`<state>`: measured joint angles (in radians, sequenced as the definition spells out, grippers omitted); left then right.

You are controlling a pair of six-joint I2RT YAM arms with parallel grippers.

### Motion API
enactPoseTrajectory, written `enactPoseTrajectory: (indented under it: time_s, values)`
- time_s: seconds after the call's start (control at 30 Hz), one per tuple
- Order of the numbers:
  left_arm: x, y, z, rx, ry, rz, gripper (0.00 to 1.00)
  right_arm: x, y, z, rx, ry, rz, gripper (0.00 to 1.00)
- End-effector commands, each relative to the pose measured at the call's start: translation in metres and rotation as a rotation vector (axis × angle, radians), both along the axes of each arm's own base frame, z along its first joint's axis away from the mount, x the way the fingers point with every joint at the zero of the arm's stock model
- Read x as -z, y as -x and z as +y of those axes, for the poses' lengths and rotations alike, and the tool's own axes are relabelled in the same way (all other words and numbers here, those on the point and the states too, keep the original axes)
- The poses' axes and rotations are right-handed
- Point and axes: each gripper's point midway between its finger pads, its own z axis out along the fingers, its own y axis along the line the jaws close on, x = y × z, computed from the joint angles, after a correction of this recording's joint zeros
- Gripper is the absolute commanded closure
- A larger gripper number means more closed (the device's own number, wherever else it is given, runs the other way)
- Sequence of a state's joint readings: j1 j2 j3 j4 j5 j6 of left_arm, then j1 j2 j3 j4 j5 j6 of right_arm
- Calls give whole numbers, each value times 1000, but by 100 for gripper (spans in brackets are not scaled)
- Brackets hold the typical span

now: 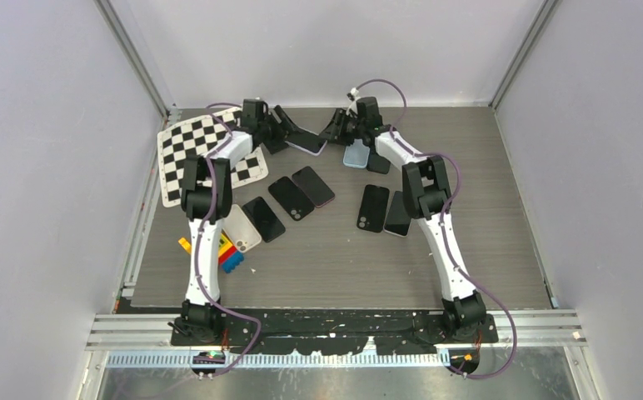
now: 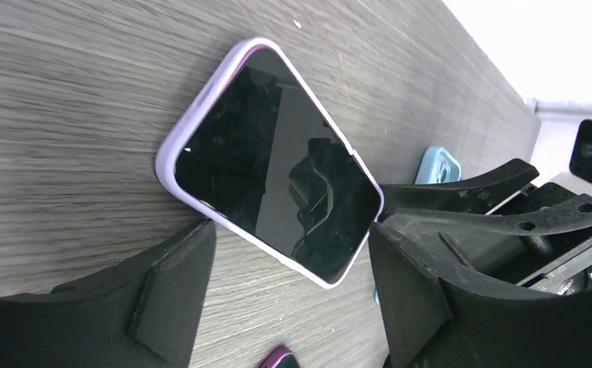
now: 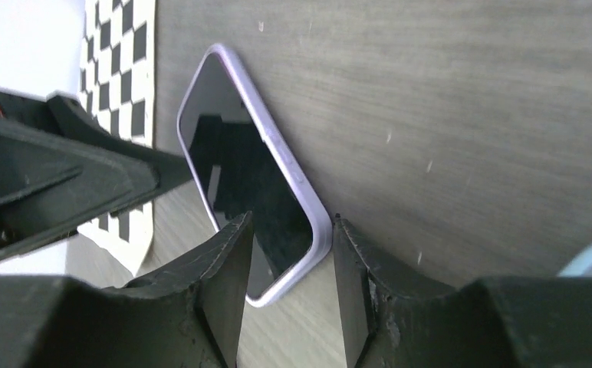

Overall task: Take the phone out of the phone case
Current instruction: Move the phone to the center of the board.

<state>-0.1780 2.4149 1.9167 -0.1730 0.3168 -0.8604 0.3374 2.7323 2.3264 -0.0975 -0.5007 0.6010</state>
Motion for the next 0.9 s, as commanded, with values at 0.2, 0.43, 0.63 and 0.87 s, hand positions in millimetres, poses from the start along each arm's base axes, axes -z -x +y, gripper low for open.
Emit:
enactPoseTrajectory:
  time_s: [0.2, 0.43, 0.63, 0.87]
  values:
    - [49, 67, -65, 178, 291, 204, 35, -14, 71, 0, -183, 267, -30, 52]
    - [38, 78, -68, 173, 352, 197, 38, -12, 77, -9, -131, 399, -38, 8]
    - [30, 81, -41, 91, 238, 177, 34, 10, 87, 0, -212, 594, -87, 2]
    - [-2, 81, 5, -24, 87, 100, 32, 31, 85, -3, -243, 755, -138, 2]
